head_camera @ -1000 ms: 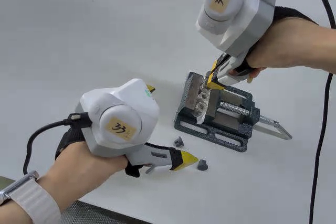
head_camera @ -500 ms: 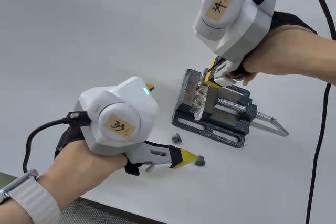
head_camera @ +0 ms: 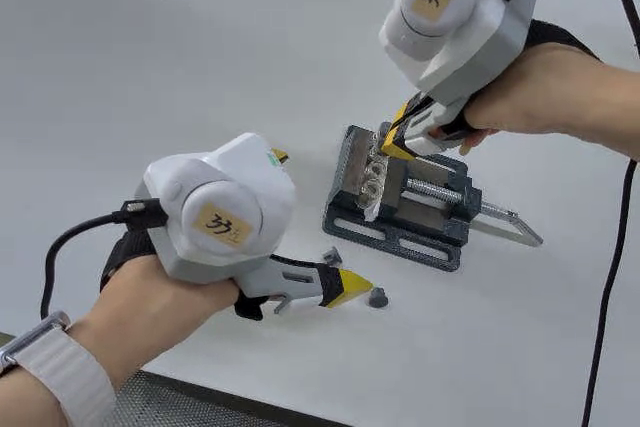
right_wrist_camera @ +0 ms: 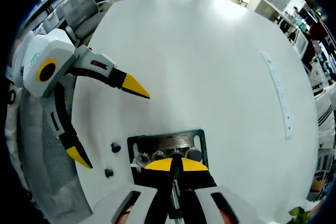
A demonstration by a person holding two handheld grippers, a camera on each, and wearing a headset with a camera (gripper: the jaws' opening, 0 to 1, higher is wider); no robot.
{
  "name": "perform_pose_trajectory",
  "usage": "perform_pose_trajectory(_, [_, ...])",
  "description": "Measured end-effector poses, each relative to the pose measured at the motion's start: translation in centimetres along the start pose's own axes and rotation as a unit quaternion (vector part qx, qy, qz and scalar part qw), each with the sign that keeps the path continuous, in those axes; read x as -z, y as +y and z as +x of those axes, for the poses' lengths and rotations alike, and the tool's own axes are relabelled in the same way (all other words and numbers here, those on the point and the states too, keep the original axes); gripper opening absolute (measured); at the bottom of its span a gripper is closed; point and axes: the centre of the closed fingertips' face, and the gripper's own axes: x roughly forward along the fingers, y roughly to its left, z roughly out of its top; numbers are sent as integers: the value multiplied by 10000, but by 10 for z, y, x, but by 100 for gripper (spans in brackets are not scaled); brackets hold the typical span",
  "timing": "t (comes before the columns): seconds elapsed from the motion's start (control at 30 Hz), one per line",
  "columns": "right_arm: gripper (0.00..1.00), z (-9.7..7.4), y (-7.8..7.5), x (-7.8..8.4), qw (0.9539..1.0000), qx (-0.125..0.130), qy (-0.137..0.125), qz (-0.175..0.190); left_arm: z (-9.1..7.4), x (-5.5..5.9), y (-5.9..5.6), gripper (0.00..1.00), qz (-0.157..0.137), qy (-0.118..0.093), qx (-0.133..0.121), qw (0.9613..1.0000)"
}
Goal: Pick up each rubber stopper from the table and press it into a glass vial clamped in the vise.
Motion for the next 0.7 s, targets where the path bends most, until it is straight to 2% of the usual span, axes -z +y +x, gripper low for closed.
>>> perform_pose_trajectory(0.5, [0,-3,4,3,9997,-183,-147,16,-4,0,1,92,-10,28,-51,10000])
perform_pose_trajectory(0.7, [0,-5,2,-2,9995,-165,-245,84,-3,0,1,92,3,30,-42,10000])
